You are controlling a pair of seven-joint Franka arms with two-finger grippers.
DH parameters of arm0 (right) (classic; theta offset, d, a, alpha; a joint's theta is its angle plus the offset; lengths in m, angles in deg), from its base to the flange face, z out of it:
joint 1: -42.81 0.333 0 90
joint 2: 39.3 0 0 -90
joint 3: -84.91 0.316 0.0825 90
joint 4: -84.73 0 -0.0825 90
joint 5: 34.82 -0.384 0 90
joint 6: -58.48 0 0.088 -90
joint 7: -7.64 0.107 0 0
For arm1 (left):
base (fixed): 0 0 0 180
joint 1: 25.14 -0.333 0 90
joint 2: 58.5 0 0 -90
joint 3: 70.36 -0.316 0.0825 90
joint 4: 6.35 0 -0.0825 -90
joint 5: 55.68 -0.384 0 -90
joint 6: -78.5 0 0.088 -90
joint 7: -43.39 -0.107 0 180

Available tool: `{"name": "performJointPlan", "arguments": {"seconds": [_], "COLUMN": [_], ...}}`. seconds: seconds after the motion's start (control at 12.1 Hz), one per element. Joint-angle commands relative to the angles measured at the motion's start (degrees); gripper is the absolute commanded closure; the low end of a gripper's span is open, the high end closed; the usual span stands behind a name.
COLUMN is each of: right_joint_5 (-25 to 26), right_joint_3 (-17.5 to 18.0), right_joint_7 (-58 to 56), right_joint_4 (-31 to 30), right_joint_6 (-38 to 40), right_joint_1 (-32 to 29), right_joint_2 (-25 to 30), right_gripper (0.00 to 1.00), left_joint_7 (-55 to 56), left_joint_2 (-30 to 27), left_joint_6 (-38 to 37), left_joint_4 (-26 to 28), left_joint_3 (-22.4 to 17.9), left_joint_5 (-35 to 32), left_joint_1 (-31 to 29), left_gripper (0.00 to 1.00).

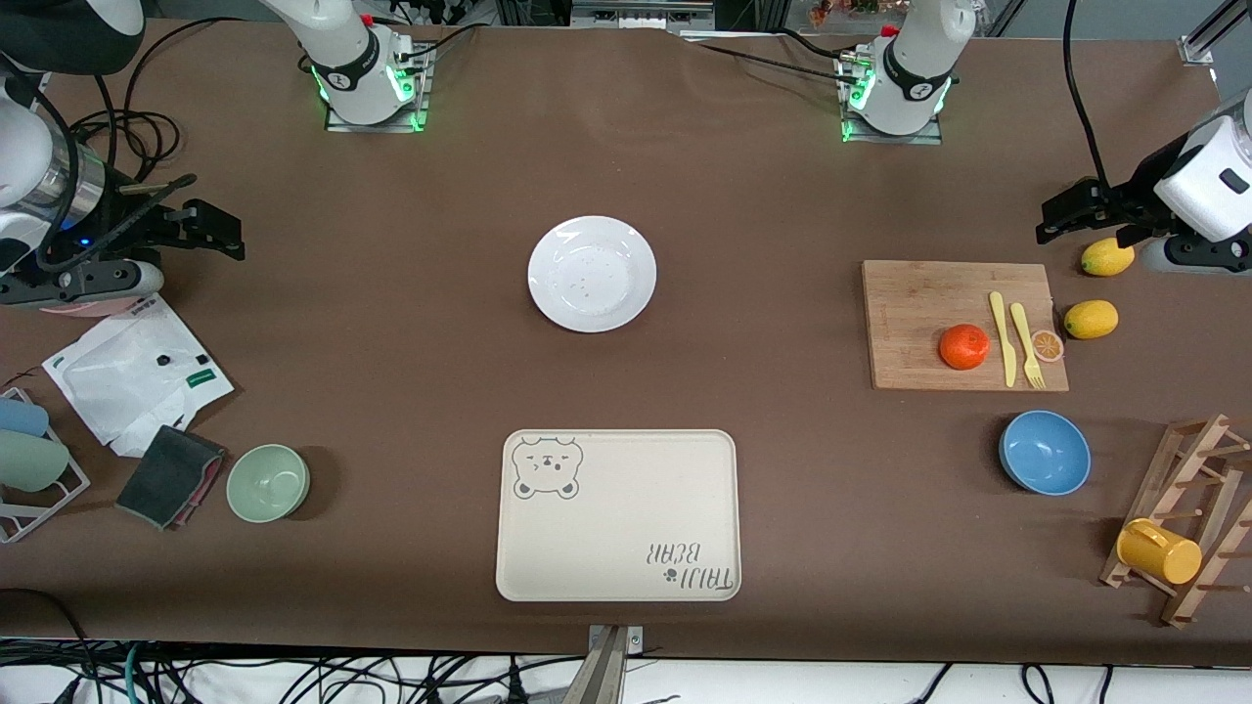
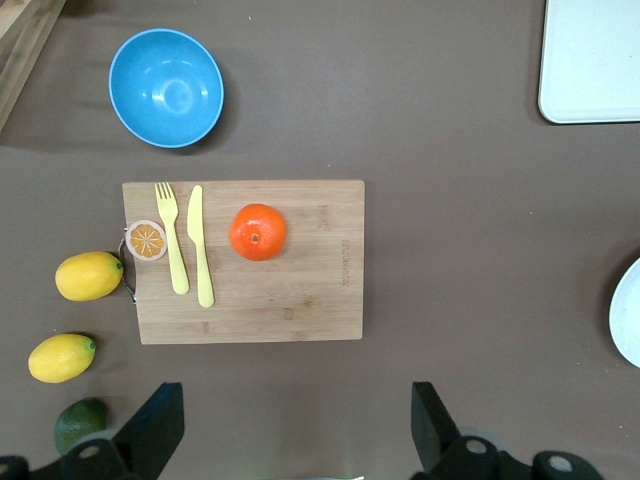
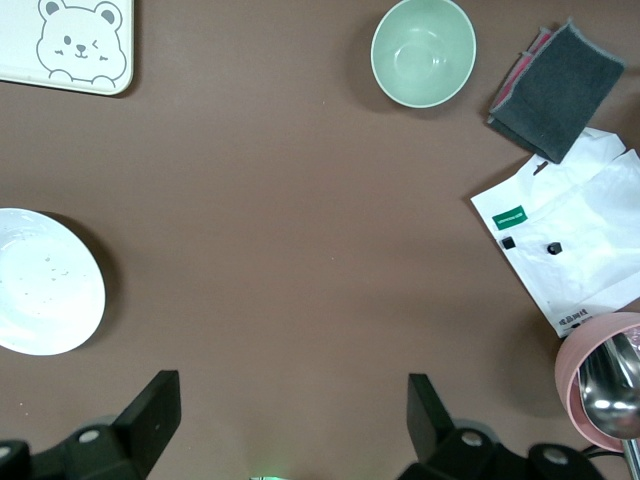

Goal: Place orange and plate with both arms

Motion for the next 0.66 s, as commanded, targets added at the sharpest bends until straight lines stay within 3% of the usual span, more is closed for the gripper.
{"name": "performJointPlan", "arguments": {"seconds": [0.0, 0.58], "right_joint_5": [-1.0, -1.1], "right_joint_3": [0.0, 0.0], "right_joint_7": [0.4, -0.1], "right_joint_4": [1.2, 0.8], "right_joint_6": [0.3, 0.4], "right_joint_1": [-0.3, -0.3], "right_joint_2": [-0.5, -0.4], "right_gripper": [0.00, 0.00], "left_joint_7": [-0.7, -0.9], "left_joint_2": [0.4, 0.4], "left_joint_6": [-1.1, -1.1], "left_joint_4": [-1.3, -1.3], "left_joint_3": [-0.1, -0.2], "left_joint_5": [-1.1, -2.6], "left_joint_1": [0.4, 0.6], "left_gripper": [0.00, 0.00]}}
